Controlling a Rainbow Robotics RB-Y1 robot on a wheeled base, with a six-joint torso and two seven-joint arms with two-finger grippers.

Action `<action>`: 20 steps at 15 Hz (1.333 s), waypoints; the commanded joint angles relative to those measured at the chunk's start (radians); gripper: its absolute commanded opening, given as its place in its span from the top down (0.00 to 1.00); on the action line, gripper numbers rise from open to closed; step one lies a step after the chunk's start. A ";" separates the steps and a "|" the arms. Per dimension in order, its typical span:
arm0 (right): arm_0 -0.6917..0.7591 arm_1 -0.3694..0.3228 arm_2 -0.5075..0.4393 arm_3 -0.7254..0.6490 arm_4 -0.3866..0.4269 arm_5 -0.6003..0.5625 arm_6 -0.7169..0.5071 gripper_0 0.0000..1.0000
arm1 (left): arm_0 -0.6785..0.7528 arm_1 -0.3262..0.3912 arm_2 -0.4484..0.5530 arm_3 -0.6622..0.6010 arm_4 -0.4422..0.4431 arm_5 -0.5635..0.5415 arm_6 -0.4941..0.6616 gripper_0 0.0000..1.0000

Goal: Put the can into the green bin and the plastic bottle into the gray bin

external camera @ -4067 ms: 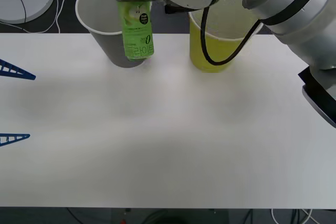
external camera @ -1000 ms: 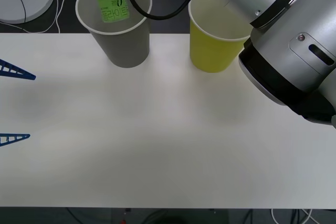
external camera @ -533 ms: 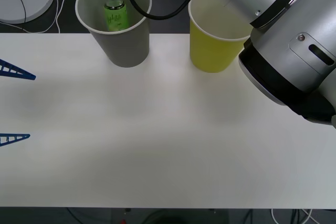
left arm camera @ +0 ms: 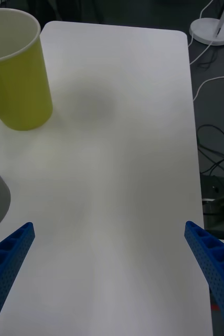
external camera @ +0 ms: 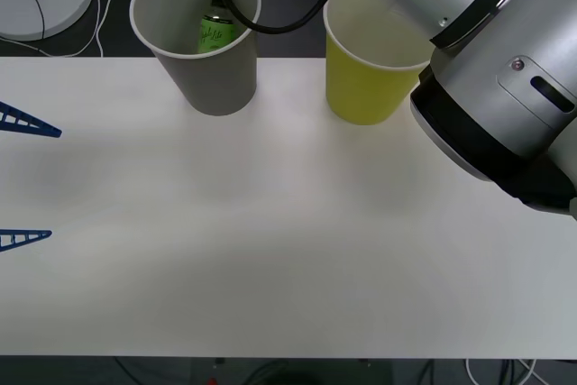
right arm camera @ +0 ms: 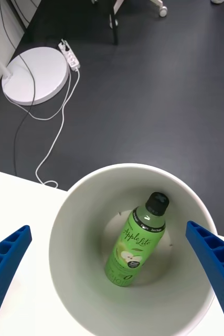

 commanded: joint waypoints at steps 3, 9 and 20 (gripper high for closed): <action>0.045 -0.027 0.000 -0.102 -0.008 0.031 -0.003 0.00 | 0.000 0.000 0.000 0.000 0.000 0.000 0.000 0.00; 0.163 -0.124 0.006 -0.379 -0.034 0.109 -0.014 0.00 | 0.000 0.000 0.000 0.000 0.000 0.000 0.000 0.00; 0.390 -0.359 0.006 -0.842 -0.138 0.158 -0.003 0.00 | 0.000 0.000 0.000 0.000 0.000 0.000 0.000 0.00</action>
